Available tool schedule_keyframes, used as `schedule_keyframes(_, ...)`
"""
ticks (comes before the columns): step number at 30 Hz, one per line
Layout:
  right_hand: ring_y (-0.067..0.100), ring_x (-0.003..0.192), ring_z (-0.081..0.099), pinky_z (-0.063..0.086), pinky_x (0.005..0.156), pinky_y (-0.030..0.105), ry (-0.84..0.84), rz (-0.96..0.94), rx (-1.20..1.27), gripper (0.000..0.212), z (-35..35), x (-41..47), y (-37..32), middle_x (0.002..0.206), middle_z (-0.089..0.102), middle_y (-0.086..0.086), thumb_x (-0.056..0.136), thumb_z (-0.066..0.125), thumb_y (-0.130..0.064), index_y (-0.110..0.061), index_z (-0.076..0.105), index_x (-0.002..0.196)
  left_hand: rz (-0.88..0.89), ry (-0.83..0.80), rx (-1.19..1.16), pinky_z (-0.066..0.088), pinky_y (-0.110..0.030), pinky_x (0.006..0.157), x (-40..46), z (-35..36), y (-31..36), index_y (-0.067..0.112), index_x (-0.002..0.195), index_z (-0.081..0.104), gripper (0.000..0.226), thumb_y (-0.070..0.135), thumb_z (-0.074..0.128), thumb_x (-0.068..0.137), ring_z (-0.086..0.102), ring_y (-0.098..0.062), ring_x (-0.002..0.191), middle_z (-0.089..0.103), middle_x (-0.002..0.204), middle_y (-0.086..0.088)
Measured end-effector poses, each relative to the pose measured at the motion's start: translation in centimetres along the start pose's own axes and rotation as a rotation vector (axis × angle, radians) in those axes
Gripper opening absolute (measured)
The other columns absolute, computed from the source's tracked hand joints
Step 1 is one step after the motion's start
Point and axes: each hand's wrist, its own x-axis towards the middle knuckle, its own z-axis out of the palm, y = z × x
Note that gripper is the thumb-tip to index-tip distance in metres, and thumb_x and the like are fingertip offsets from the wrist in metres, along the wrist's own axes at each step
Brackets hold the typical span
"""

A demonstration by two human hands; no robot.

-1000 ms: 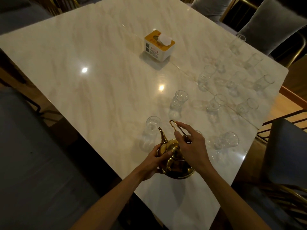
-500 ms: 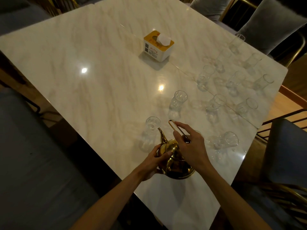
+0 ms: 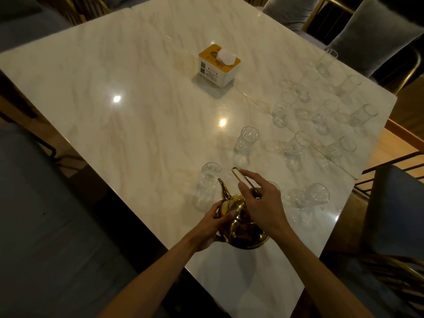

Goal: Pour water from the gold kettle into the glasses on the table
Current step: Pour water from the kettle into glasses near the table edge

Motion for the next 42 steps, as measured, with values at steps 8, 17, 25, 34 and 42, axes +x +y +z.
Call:
schedule_keyframes(8, 0.000, 0.078, 0.067, 0.047, 0.061, 0.004, 0.026, -0.027, 0.015, 0.037, -0.4, -0.7, 0.2, 0.083, 0.059, -0.021, 0.096, 0.065, -0.024, -0.037, 0.063, 0.131, 0.015, 0.020, 0.011, 0.055, -0.055, 0.092, -0.2, 0.3, 0.0, 0.040, 0.145, 0.035, 0.082, 0.044, 0.080, 0.076, 0.056, -0.030, 0.122, 0.047, 0.143, -0.005)
schedule_keyframes(17, 0.008, 0.066, 0.070, 0.060, 0.070, 0.021, 0.079, -0.078, 0.083, 0.039, -1.4, -1.7, 1.3, 0.072, 0.066, -0.012, 0.095, 0.066, -0.023, -0.033, 0.062, 0.132, 0.115, 0.074, 0.066, 0.058, -0.033, 0.070, -1.0, 1.7, 1.0, 0.042, 0.137, 0.032, 0.069, 0.033, 0.076, 0.084, 0.059, -0.016, 0.105, 0.049, 0.124, 0.013)
schedule_keyframes(25, 0.004, 0.060, 0.065, 0.057, 0.063, 0.020, 0.130, -0.166, 0.207, 0.040, -3.3, -2.7, 0.5, 0.069, 0.061, -0.014, 0.094, 0.065, -0.023, -0.029, 0.061, 0.134, 0.297, 0.120, 0.153, 0.062, -0.034, 0.074, -1.3, 2.8, 2.2, 0.042, 0.142, 0.035, 0.091, 0.050, 0.083, 0.066, 0.055, -0.023, 0.124, 0.050, 0.133, 0.015)
schedule_keyframes(34, -0.005, 0.066, 0.067, 0.054, 0.061, 0.012, 0.243, -0.271, 0.253, 0.039, -6.9, -4.0, 0.0, 0.094, 0.075, 0.015, 0.093, 0.064, -0.018, -0.022, 0.061, 0.132, 0.429, 0.120, 0.254, 0.056, -0.048, 0.099, -2.1, 6.3, 3.8, 0.045, 0.137, 0.040, 0.085, 0.051, 0.083, 0.063, 0.054, -0.016, 0.124, 0.051, 0.135, 0.016)
schedule_keyframes(42, -0.007, 0.063, 0.065, 0.052, 0.059, 0.010, 0.254, -0.305, 0.202, 0.041, -12.1, -5.8, 2.0, 0.100, 0.073, 0.023, 0.092, 0.064, -0.017, -0.016, 0.061, 0.133, 0.445, 0.080, 0.264, 0.056, -0.045, 0.099, -1.6, 11.9, 2.2, 0.038, 0.144, 0.038, 0.083, 0.042, 0.082, 0.074, 0.054, -0.016, 0.125, 0.050, 0.137, 0.015)
